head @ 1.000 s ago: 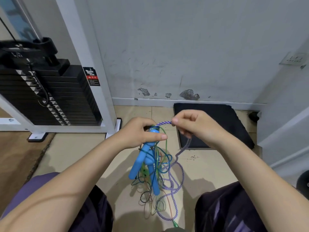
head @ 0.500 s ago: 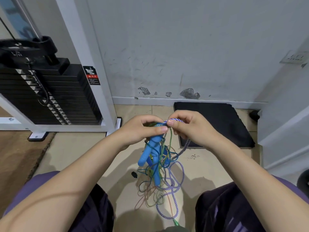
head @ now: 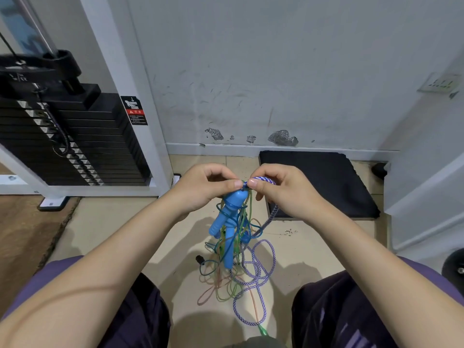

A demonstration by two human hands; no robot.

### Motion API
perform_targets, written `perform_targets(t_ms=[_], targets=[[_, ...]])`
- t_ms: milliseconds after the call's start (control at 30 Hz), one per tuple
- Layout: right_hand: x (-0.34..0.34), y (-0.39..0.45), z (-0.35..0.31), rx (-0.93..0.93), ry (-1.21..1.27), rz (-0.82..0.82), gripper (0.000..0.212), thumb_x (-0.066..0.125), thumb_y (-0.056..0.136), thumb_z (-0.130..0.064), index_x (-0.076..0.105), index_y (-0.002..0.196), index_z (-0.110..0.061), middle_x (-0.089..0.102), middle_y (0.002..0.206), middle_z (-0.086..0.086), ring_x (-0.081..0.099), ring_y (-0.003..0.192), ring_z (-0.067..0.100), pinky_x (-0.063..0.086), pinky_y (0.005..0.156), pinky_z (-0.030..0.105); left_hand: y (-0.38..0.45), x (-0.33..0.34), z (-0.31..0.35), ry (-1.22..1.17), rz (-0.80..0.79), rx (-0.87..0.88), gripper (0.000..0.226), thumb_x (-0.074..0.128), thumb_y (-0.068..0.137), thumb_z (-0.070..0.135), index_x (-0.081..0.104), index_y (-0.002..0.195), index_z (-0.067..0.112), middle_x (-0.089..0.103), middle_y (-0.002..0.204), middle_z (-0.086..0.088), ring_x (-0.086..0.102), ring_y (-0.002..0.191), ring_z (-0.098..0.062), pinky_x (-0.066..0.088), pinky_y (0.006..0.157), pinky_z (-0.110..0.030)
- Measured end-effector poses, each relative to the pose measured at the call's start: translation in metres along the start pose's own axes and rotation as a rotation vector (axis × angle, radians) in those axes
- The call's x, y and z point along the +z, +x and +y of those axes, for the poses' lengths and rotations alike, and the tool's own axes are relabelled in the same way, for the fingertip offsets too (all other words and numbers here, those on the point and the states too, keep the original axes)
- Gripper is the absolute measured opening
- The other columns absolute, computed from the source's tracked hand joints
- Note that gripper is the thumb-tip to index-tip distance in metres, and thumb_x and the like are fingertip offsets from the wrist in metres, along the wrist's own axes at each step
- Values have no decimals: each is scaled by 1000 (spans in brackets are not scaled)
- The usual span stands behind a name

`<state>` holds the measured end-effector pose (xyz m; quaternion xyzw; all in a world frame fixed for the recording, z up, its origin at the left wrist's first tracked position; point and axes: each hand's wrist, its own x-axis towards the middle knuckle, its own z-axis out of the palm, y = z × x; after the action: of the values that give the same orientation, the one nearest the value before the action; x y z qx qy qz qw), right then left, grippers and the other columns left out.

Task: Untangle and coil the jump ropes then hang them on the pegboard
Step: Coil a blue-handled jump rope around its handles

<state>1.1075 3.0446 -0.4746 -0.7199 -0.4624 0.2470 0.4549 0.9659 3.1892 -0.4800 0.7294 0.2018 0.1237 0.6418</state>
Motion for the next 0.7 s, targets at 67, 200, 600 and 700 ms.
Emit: perform_targets(t_ms=[67, 200, 600, 700], targets=[[2, 1, 1, 6, -40, 11, 11, 69, 90, -16, 70, 83, -9, 61, 61, -6, 55, 52, -1, 38, 55, 11, -1, 2, 3, 25, 3, -6, 12, 70, 87, 11, 64, 79, 5, 62, 68, -1, 53, 54, -1, 40, 51, -9], [5, 1, 1, 11, -71, 83, 11, 71, 89, -17, 72, 82, -9, 64, 64, 0, 55, 54, -1, 39, 57, 12, 0, 1, 1, 144, 102, -2, 28, 72, 87, 20, 63, 76, -4, 54, 76, -4, 46, 48, 3, 34, 49, -9], [8, -1, 1, 15, 190, 37, 7, 69, 89, -8, 69, 82, -6, 68, 75, 6, 65, 71, 13, 55, 71, 28, 1, -7, -5, 164, -99, -50, 38, 88, 68, 33, 68, 97, 17, 70, 90, 5, 60, 78, -5, 48, 70, -16], [10, -1, -1, 26, 254, 33, 7, 68, 89, -8, 69, 83, -6, 69, 78, 8, 65, 73, 14, 54, 71, 25, 0, 1, -2, 142, -145, -56, 20, 74, 85, 11, 66, 102, 14, 68, 82, 10, 60, 71, 2, 45, 64, -9]])
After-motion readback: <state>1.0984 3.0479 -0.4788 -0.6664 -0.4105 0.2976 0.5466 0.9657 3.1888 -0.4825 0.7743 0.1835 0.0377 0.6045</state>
